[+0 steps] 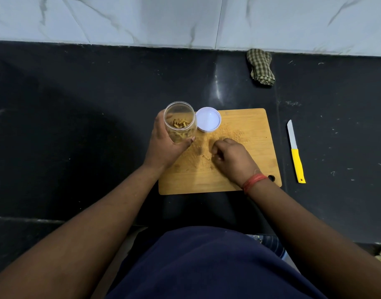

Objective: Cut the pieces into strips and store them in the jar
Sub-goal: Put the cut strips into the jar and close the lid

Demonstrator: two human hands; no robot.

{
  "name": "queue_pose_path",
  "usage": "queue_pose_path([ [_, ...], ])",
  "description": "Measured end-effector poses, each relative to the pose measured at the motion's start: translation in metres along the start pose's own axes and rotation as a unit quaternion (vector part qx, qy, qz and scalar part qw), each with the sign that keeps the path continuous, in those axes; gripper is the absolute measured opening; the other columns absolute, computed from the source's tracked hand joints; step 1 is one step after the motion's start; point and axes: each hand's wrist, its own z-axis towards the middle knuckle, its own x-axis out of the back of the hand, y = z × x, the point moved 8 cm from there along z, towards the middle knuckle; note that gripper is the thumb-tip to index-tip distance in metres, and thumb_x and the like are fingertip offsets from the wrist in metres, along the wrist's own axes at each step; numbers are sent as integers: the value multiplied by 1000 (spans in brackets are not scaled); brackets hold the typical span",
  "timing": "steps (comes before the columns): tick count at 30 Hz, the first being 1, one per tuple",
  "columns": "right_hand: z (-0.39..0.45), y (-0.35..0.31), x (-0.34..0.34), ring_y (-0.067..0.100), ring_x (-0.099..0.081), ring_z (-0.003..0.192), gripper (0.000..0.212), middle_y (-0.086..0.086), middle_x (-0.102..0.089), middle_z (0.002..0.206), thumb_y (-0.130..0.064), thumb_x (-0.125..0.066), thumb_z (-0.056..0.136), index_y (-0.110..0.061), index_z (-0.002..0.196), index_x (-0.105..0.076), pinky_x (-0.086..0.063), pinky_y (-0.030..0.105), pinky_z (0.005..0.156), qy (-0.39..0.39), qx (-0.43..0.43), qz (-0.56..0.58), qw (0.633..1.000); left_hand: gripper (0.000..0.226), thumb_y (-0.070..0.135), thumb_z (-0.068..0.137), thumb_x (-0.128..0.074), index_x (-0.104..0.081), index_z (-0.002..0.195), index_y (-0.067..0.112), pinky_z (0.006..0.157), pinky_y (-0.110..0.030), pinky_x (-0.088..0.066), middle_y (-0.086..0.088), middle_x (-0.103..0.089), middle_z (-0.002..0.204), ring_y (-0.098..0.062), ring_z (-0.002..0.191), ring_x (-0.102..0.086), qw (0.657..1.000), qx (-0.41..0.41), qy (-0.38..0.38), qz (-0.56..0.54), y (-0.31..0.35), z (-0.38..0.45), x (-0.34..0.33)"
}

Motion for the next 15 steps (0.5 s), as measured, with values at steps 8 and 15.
queue_pose_path([
  [8,7,-34,-28,32,-53,92,24,13,-56,98,1,-57,85,-8,107,-60,-48,38,70,-42,77,-168,982,101,51,71,-85,-27,149,22,105,-42,-48,0,-43,145,-13,132,-46,1000,4,-2,10,-2,1,-1],
  [15,10,-31,-30,37,-55,91,25,18,-56,96,-3,-54,86,-6,111,-57,-45,37,70,-48,64,-161,984,101,56,71,-83,-27,148,23,104,-44,-50,1,-43,145,-13,132,-47,1000,6,-6,6,-2,0,0],
])
